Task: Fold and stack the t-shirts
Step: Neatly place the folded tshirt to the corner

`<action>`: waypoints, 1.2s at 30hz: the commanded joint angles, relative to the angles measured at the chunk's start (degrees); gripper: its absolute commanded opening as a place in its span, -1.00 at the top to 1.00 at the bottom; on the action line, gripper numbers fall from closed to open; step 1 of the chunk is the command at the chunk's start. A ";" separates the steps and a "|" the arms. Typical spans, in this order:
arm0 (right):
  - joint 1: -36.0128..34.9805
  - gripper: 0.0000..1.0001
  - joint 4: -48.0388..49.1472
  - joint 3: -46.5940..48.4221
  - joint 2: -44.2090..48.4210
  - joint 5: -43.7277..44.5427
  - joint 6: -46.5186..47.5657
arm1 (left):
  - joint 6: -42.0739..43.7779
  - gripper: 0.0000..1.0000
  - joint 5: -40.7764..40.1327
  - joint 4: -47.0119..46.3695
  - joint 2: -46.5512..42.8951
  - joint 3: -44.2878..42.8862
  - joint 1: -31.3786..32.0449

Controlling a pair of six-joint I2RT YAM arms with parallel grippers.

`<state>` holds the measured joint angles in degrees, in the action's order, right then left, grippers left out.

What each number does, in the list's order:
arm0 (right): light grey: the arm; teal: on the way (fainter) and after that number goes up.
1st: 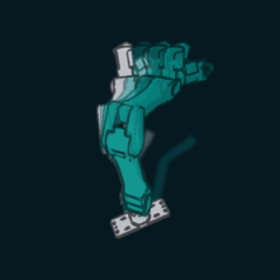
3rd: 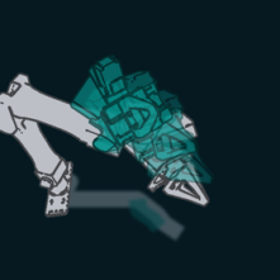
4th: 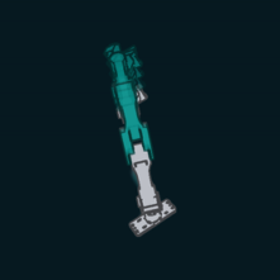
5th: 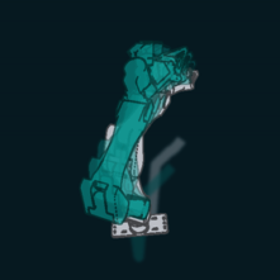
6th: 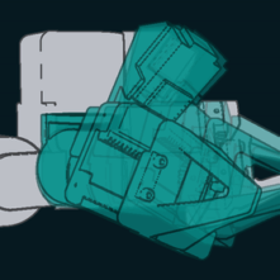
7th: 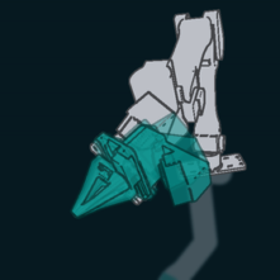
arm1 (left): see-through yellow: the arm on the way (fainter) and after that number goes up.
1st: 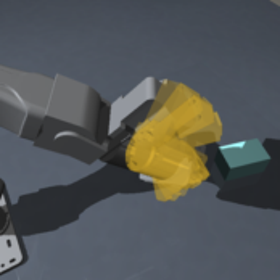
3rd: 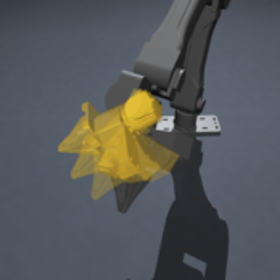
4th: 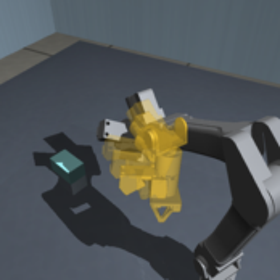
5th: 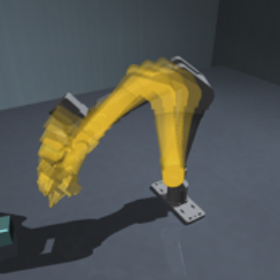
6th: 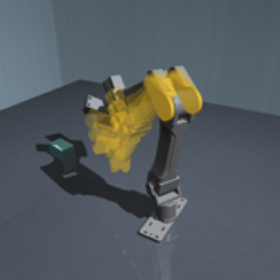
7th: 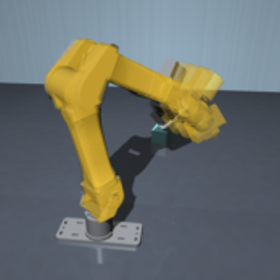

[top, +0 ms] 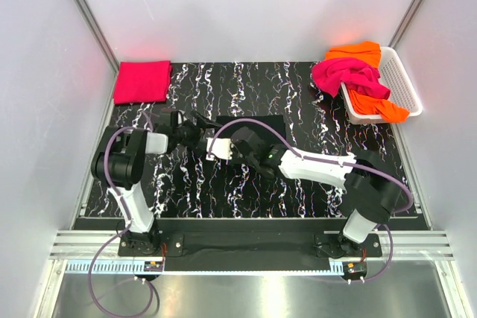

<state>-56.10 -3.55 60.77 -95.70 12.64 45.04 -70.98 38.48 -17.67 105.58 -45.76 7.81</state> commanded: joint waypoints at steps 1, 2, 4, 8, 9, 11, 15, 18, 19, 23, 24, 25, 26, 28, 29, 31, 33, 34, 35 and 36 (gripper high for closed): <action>1.25 1.00 0.56 3.73 3.50 -1.30 -1.53 | -2.66 -0.98 0.63 -4.12 3.49 -2.75 1.59; 1.25 1.00 0.48 3.83 3.68 -1.74 -1.79 | -3.19 -0.98 0.72 -4.56 4.62 -2.76 1.76; 1.51 1.00 0.48 4.18 4.03 -2.36 -2.23 | -4.17 -0.98 0.72 -5.62 5.86 -3.72 2.03; 1.87 1.00 0.39 4.09 4.38 -3.15 -3.46 | -3.90 -0.98 1.42 -5.36 9.37 -7.14 2.21; 1.78 1.00 0.39 4.00 4.38 -3.41 -3.72 | -3.99 -0.96 1.86 -5.36 11.38 -8.11 2.29; 1.78 1.00 0.30 3.92 4.64 -4.20 -4.77 | -3.82 -0.82 3.09 -5.44 13.15 -10.91 2.38; 1.87 1.00 -0.14 3.56 5.00 -4.91 -7.59 | 1.70 0.00 4.32 1.46 16.06 -17.42 2.38; 1.78 0.96 -2.33 4.00 5.61 -4.03 -10.75 | 11.36 0.65 3.19 13.30 16.76 -24.10 2.29; 1.87 0.47 -3.03 4.18 6.05 -3.86 -11.80 | 17.22 0.99 2.57 16.76 16.76 -28.03 2.21; 1.78 -0.35 -5.06 2.43 10.86 0.18 -18.22 | 28.51 1.00 -0.59 32.13 15.72 -35.35 1.77; 1.87 -0.46 -5.32 0.94 11.93 2.71 -18.66 | 30.44 1.00 -1.21 34.00 15.36 -36.41 1.42; 1.87 -0.55 -5.59 0.14 13.16 3.87 -19.28 | 34.03 1.00 -1.47 35.41 14.75 -38.25 1.33; 1.87 -0.70 -6.28 -0.65 15.35 4.92 -19.46 | 35.98 1.00 -3.13 39.08 13.96 -39.14 1.33; 1.87 -0.78 -7.25 -3.20 17.38 8.26 -20.68 | 41.43 1.00 -4.64 42.79 13.25 -41.85 1.15; 1.95 -0.83 -7.43 -4.07 19.65 9.14 -21.39 | 43.19 1.00 -6.21 44.64 12.99 -43.00 1.06; 2.04 -0.88 -7.78 -6.71 21.60 10.64 -23.66 | 48.46 1.00 -8.41 50.61 12.55 -46.85 0.80; 2.04 -0.88 -8.22 -8.90 23.80 10.91 -25.25 | 53.37 1.00 -13.85 55.71 12.11 -49.68 0.71; 2.04 -0.88 -8.66 -9.44 24.24 11.00 -26.83 | 54.79 1.00 -15.96 57.21 12.02 -52.39 0.62; 1.96 -0.88 -8.75 -9.97 24.85 11.17 -27.36 | 55.77 1.00 -20.33 59.14 11.84 -53.55 0.28; 2.04 -0.88 -8.93 -10.49 25.12 11.44 -27.98 | 57.69 1.00 -22.37 59.24 11.58 -54.17 -0.25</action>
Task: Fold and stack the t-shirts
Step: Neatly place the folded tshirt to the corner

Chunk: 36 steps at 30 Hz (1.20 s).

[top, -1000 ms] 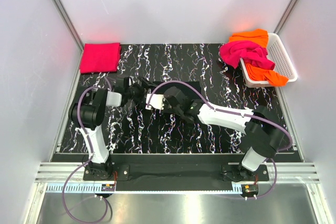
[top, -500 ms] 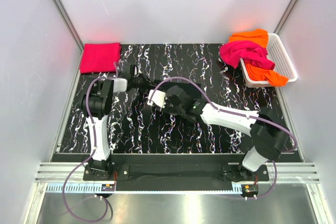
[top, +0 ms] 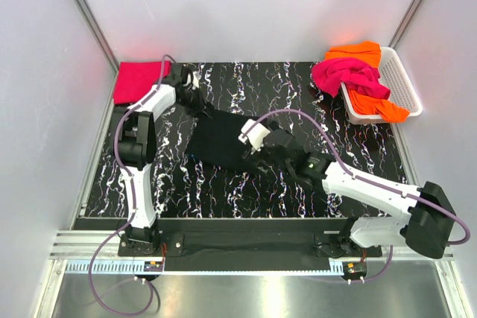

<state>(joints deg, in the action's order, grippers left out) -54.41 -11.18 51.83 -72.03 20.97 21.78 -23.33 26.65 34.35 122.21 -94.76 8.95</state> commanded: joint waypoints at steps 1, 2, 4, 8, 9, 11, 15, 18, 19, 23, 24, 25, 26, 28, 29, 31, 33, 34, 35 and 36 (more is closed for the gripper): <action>0.36 -0.88 -1.74 -1.65 1.37 3.28 -5.51 | 10.84 1.00 -12.40 7.31 -5.49 -6.56 -1.74; 0.36 -0.88 -2.09 -1.74 1.28 3.46 -5.69 | 11.55 1.00 -16.51 7.49 -5.49 -7.45 -2.18; 0.36 -0.88 -2.53 -1.56 0.93 4.08 -5.70 | 14.44 1.00 -19.87 8.10 -4.19 -10.68 -3.32; 0.53 -0.88 -2.36 -1.21 -0.39 3.90 -4.91 | 18.32 1.00 -21.82 8.63 -1.55 -15.62 -5.61; 0.62 -0.88 -2.36 -1.03 -0.74 3.73 -4.91 | 18.84 1.00 -21.91 8.72 -1.28 -16.59 -6.57; 0.80 -0.88 -2.36 -0.77 -2.14 3.64 -4.82 | 19.29 1.00 -22.95 8.37 -0.58 -19.31 -7.71; 1.50 -0.87 -2.27 0.37 -3.82 2.59 -4.20 | 26.29 1.00 -26.30 7.49 1.09 -26.07 -7.98; 2.29 -0.87 -1.92 0.81 -5.22 1.45 -3.76 | 29.12 1.00 -27.45 6.52 3.37 -30.99 -8.77; 2.90 -0.88 -1.57 0.90 -5.57 1.27 -3.76 | 29.05 1.00 -27.01 6.35 4.08 -31.88 -8.86; 4.05 -0.87 -1.39 1.95 -7.51 -0.14 -3.41 | 28.87 1.00 -27.53 5.03 6.72 -35.84 -10.80; 4.31 -0.87 -1.39 2.30 -7.77 -0.75 -3.32 | 29.57 1.00 -27.88 4.16 6.81 -36.19 -10.97; 4.49 -0.87 -1.48 2.48 -7.86 -1.28 -3.32 | 29.92 1.00 -28.06 2.84 6.46 -35.94 -10.97; 4.75 -0.87 -1.39 2.74 -8.47 -1.55 -3.32 | 30.10 1.00 -28.58 -0.13 6.28 -35.67 -10.88; 5.10 -0.87 -1.39 2.92 -9.35 -2.16 -3.24 | 29.92 1.00 -30.51 -2.43 6.63 -36.19 -10.97; 5.28 -0.87 -1.30 3.10 -9.53 -2.34 -3.24 | 29.84 1.00 -30.87 -3.75 6.98 -36.72 -11.06; 5.54 -0.87 -1.30 3.45 -9.88 -2.69 -3.24 | 30.45 1.00 -30.70 -3.94 7.95 -39.26 -10.97; 5.81 -0.86 -1.39 3.45 -10.15 -2.95 -3.06 | 30.80 1.00 -30.61 -4.46 8.13 -40.50 -11.23; 5.98 -0.86 -1.39 3.28 -9.97 -3.22 -2.97 | 30.98 1.00 -30.35 -4.64 8.04 -40.76 -11.32; 6.16 -0.87 -1.39 3.19 -9.97 -3.30 -2.80 | 31.15 1.00 -30.35 -4.82 8.04 -41.11 -11.24; 6.51 -0.87 -1.39 3.10 -9.89 -3.48 -2.71 | 31.42 1.00 -30.61 -4.82 8.04 -41.81 -11.32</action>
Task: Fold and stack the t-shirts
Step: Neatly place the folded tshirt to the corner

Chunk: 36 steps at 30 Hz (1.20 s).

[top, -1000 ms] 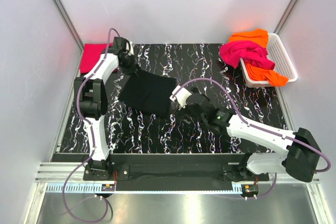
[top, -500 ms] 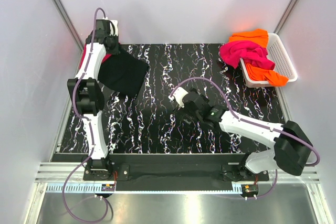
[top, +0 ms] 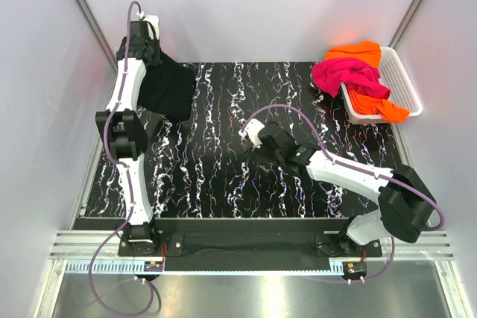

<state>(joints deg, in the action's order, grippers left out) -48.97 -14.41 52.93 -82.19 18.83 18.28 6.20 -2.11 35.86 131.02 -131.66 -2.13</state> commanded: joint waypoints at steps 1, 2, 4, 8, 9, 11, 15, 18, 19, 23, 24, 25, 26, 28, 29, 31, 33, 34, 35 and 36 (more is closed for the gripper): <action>1.24 -0.87 1.85 1.92 0.37 -1.34 1.05 | 1.98 1.00 -1.67 -6.41 -0.85 -5.01 -0.42; 1.33 -0.86 1.85 1.92 0.54 -1.51 1.23 | 2.15 1.00 -1.06 -6.85 -0.94 -5.01 -0.42; 1.86 -0.87 1.85 2.00 0.63 -1.60 1.66 | 2.77 1.00 -0.71 -7.03 -0.68 -5.45 -0.77; 2.30 -0.86 1.76 1.92 0.81 -1.78 1.76 | 3.82 1.00 -0.44 -7.12 -0.85 -5.72 -1.47; 2.39 -0.86 1.85 1.83 0.81 -1.78 1.76 | 3.74 1.00 -0.18 -7.03 -1.20 -5.63 -1.82; 2.48 -0.86 1.93 1.65 0.98 -2.21 1.76 | 3.91 1.00 0.88 -6.94 -2.08 -5.45 -2.61; 2.56 -0.86 2.02 1.57 0.63 -2.66 1.49 | 4.26 1.00 1.84 -6.94 -2.70 -5.19 -4.02; 2.56 -0.86 2.29 1.74 0.37 -2.66 1.41 | 4.18 1.00 3.15 -7.29 -1.91 -5.63 -4.72; 2.56 -0.86 2.29 1.83 0.28 -2.74 1.32 | 3.91 1.00 4.56 -7.55 -1.56 -5.80 -4.99; 2.56 -0.87 2.29 1.83 0.10 -2.40 0.88 | 1.89 1.00 6.06 -9.22 1.51 -7.91 -5.95; 2.48 -0.86 2.11 1.92 0.02 -2.31 0.62 | 1.54 1.00 6.59 -9.57 1.95 -8.26 -6.13; 2.56 -0.86 1.85 1.92 -0.16 -2.39 0.35 | 1.10 1.00 7.46 -10.01 2.57 -8.53 -6.39; 2.48 -0.86 1.67 2.18 -0.25 -2.48 0.18 | 0.84 1.00 7.99 -10.63 3.01 -9.40 -6.66; 2.56 -0.86 1.15 2.36 -0.51 -2.57 -0.44 | 0.13 1.00 9.13 -12.20 4.41 -9.67 -6.92; 2.56 -0.86 0.97 2.70 -0.69 -2.57 -0.70 | -0.13 1.00 9.14 -12.47 4.77 -9.67 -7.01; 2.56 -0.86 0.62 2.88 -1.12 -2.74 -0.70 | -0.31 1.00 9.14 -13.18 6.08 -10.11 -7.18; 2.65 -0.86 0.27 3.32 -1.39 -2.75 -0.70 | -1.45 1.00 9.75 -13.88 6.88 -10.55 -7.80; 2.65 -0.86 0.26 3.58 -1.83 -2.92 -0.88 | -1.71 1.00 9.49 -15.62 7.05 -10.20 -8.15; 2.65 -0.86 0.18 3.67 -2.00 -3.10 -1.14 | -1.98 1.00 9.41 -16.69 7.05 -9.59 -8.33; 2.57 -0.86 0.26 3.67 -2.18 -3.36 -1.58 | -2.15 1.00 9.40 -17.65 7.32 -9.59 -8.59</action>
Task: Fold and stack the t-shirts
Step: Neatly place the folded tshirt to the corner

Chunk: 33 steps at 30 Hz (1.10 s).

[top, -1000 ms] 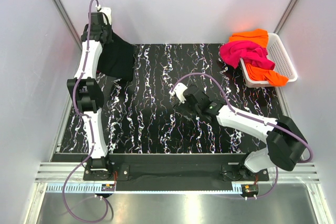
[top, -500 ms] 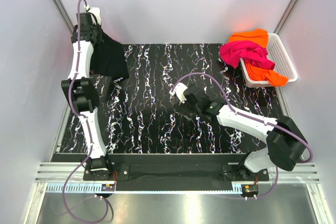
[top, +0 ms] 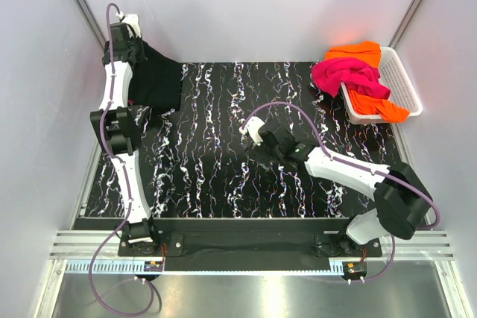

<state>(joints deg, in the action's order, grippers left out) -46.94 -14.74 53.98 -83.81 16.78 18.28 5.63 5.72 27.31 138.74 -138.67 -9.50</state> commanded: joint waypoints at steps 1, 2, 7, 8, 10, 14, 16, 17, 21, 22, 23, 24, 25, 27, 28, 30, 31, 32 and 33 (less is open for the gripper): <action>0.53 -0.86 0.51 2.80 -1.00 -1.48 -1.76 | -1.93 1.00 1.41 -10.68 0.39 -2.83 -1.40; 0.62 -0.86 0.50 2.80 -1.18 -1.40 -1.93 | -2.98 1.00 1.75 -11.22 0.92 -3.88 -2.01; 0.53 -0.86 -0.37 3.42 -2.14 -1.66 -2.81 | -5.45 1.00 3.51 -16.66 2.24 -2.13 -4.21; 0.62 -0.86 -0.55 3.50 -2.41 -1.66 -2.99 | -5.45 1.00 3.86 -17.11 3.20 -2.48 -4.48; 0.62 -0.86 -0.73 3.68 -2.93 -1.66 -3.34 | -5.45 1.00 4.22 -18.69 4.43 -3.27 -4.83; 0.71 -0.86 -1.25 4.38 -3.99 -2.10 -4.39 | -8.08 1.00 4.39 -20.89 6.46 -3.36 -6.15; 0.79 -0.86 -1.60 4.99 -4.52 -2.53 -5.10 | -7.48 0.79 2.47 -22.99 7.95 -2.92 -6.50; 0.80 -0.86 -1.95 5.17 -4.69 -2.62 -5.53 | -6.78 0.68 1.33 -23.96 8.47 -2.75 -6.59; 0.80 -0.86 -2.83 5.44 -5.14 -3.85 -7.29 | -9.94 -0.07 -4.47 -27.04 11.73 -4.58 -7.73; 0.71 -0.85 -2.92 5.26 -5.05 -4.20 -7.82 | -9.93 -0.09 -5.44 -28.53 11.82 -4.76 -7.38; 0.79 -0.85 -3.10 5.18 -4.87 -4.90 -8.26 | -9.93 -0.12 -5.54 -28.80 11.82 -5.11 -7.12; 0.80 -0.85 -3.27 5.17 -4.70 -5.17 -9.05 | -9.50 -0.44 -7.02 -28.80 11.47 -5.47 -6.85; 0.80 -0.85 -3.19 5.26 -4.70 -5.09 -9.49 | -8.97 -0.69 -8.43 -28.72 11.03 -5.38 -5.98; 0.79 -0.85 -3.28 5.44 -4.34 -5.26 -10.46 | -8.26 -0.98 -10.20 -27.49 8.58 -4.07 -5.36; 0.80 -0.84 -3.28 5.44 -4.08 -5.61 -10.81 | -8.44 -0.98 -11.68 -25.22 7.87 -2.93 -4.92; 0.79 -0.85 -3.27 5.26 -2.60 -6.23 -12.30 | -8.18 -0.98 -12.22 -23.54 4.27 -0.82 -4.39; 0.80 -0.85 -3.28 4.74 -1.98 -6.40 -13.18 | -7.74 -0.98 -13.52 -22.05 2.43 0.58 -3.52; 0.80 -0.85 -3.28 4.30 -1.19 -6.40 -15.19 | -7.13 -0.98 -14.41 -21.51 -1.50 4.60 -2.81; 0.80 -0.86 -3.19 3.86 0.21 -6.58 -16.34 | -7.04 -0.98 -15.29 -20.99 -4.24 7.16 -2.29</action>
<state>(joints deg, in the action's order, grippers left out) -46.70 -18.50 57.08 -88.18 11.70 7.03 -2.98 -4.67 7.29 147.33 -135.85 -14.09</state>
